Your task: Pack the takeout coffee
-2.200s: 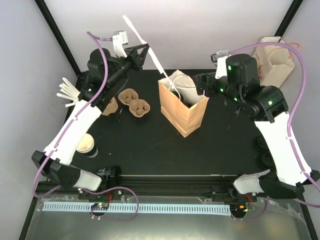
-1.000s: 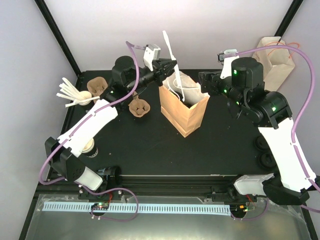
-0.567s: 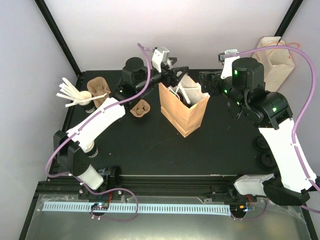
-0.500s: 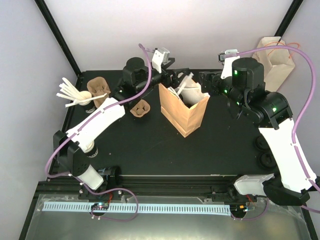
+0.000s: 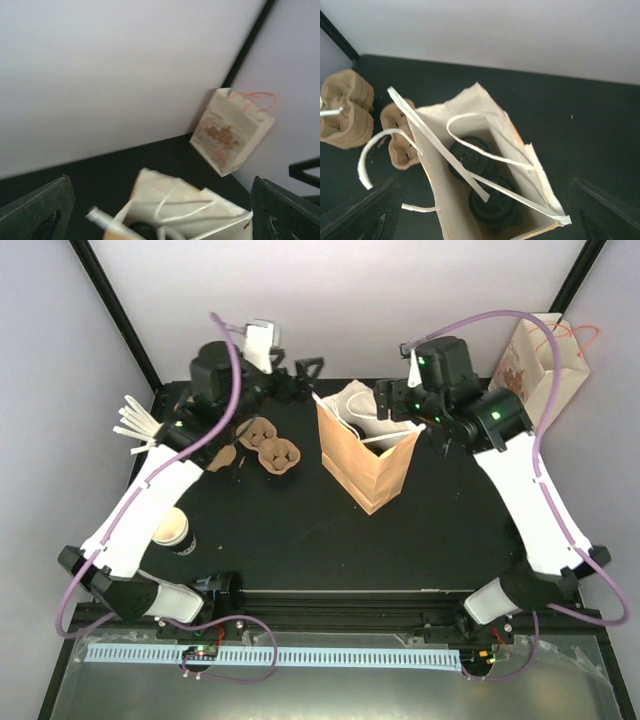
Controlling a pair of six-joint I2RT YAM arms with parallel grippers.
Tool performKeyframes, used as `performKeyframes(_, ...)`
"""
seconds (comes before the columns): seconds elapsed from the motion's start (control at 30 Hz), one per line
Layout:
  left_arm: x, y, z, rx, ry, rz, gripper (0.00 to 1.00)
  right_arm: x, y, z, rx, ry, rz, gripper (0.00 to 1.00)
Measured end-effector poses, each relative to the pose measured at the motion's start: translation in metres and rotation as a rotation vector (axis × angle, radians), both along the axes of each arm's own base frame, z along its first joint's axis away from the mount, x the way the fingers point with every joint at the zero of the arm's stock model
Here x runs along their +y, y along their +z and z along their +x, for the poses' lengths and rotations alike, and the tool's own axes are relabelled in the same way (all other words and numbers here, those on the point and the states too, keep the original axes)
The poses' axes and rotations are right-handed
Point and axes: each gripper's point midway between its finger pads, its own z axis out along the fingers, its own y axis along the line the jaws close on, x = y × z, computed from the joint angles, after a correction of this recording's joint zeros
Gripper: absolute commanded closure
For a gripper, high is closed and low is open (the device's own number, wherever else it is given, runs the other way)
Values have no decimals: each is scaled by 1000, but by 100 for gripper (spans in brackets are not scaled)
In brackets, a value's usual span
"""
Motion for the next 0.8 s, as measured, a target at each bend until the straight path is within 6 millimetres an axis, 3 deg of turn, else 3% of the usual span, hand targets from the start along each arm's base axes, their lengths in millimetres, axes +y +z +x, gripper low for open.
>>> performKeyframes(0.1,45,-14,11,134,88,-49,1,9,-26,13,94,-4,-26,8)
performKeyframes(0.2,83,-53,22,305,149,-101,1,10,-50,19,181,-17,-48,8)
performKeyframes(0.33,104,-119,21,533,162,-119,1,-3,-76,27,280,-67,-69,8)
performKeyframes(0.43,105,-150,10,643,141,-111,1,-14,-88,32,322,-102,-78,8)
performKeyframes(0.6,106,-168,-9,700,118,-83,1,-29,-95,33,334,-150,-95,7)
performKeyframes(0.73,117,-175,-35,656,138,-52,1,-43,-109,20,279,-174,-102,2)
performKeyframes(0.8,124,-170,-44,598,159,-42,1,-55,-92,7,189,-191,-67,0)
